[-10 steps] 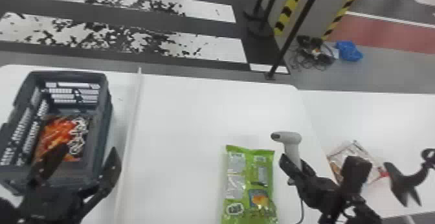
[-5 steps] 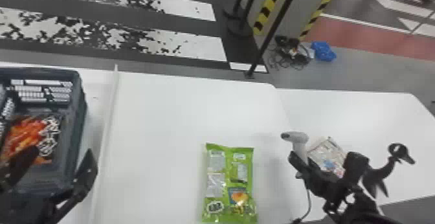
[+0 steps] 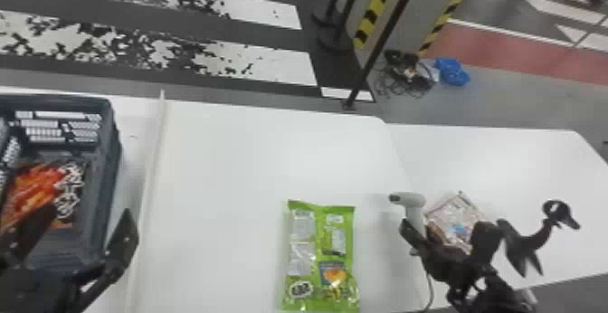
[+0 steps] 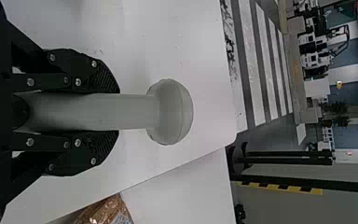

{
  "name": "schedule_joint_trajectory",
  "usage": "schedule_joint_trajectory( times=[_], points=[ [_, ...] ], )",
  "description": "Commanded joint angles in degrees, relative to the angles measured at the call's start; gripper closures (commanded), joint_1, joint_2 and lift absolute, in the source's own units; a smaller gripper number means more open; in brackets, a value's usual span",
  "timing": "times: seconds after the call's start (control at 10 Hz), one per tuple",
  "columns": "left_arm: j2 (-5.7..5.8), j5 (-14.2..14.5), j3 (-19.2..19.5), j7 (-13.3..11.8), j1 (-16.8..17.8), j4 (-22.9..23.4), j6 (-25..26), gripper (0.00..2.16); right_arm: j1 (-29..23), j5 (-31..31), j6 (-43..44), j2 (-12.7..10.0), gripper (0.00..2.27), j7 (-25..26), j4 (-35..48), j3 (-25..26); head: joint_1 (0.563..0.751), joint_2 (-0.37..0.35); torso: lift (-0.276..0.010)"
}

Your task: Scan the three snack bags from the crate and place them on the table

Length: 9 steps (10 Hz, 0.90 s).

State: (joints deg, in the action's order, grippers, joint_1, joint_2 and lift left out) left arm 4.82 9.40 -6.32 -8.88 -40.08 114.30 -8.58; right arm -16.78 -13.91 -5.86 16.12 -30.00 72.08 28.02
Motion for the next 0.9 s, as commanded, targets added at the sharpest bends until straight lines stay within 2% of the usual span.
schedule_joint_trajectory(
  times=[0.0,0.1,0.2,0.3,0.4,0.5,0.6,0.7,0.8],
  points=[
    [0.02,0.00,0.08,0.00,0.00,-0.04,-0.07,0.07,1.92,1.79,3.43,0.41,2.24,0.03,-5.02,-0.78,0.695,-0.350,-0.037],
    [0.02,0.00,0.00,-0.09,0.00,0.05,-0.24,0.07,2.36,2.66,4.66,0.76,2.15,0.03,-6.43,-0.87,0.695,-0.350,-0.037],
    [0.02,0.00,-0.27,-0.09,0.00,-0.04,-0.24,0.07,2.36,3.19,5.01,1.11,1.86,0.11,-6.69,-1.31,0.695,-0.350,-0.037],
    [0.02,-0.17,-0.71,-0.09,0.00,-0.13,-0.07,0.07,2.45,3.28,4.84,1.37,1.23,0.38,-6.69,-1.31,0.695,-0.350,-0.037],
    [0.02,-0.35,-0.97,-0.09,0.00,-0.04,-0.07,0.07,2.45,3.98,4.84,1.37,0.42,0.38,-6.78,-1.48,0.695,-0.350,-0.037],
    [0.02,-0.35,-0.97,-0.09,0.00,-0.04,-0.24,0.07,2.45,4.16,4.84,1.46,0.15,0.47,-6.69,-1.57,0.695,-0.350,-0.037],
    [0.02,-0.35,-1.06,-0.09,-0.09,0.13,-0.24,0.07,2.01,3.54,4.49,1.37,0.08,0.47,-6.08,-1.48,0.695,-0.350,-0.037],
    [0.02,-0.44,-1.32,0.09,-0.18,0.22,-0.07,0.07,-1.50,0.82,3.43,0.85,0.08,0.64,0.08,-0.43,0.695,-0.350,-0.037],
    [0.02,-0.70,-1.32,0.17,-0.27,0.31,-0.07,0.07,-6.60,-2.43,-2.19,-0.39,0.08,0.20,10.27,0.89,0.695,-0.350,-0.037]
  ],
)
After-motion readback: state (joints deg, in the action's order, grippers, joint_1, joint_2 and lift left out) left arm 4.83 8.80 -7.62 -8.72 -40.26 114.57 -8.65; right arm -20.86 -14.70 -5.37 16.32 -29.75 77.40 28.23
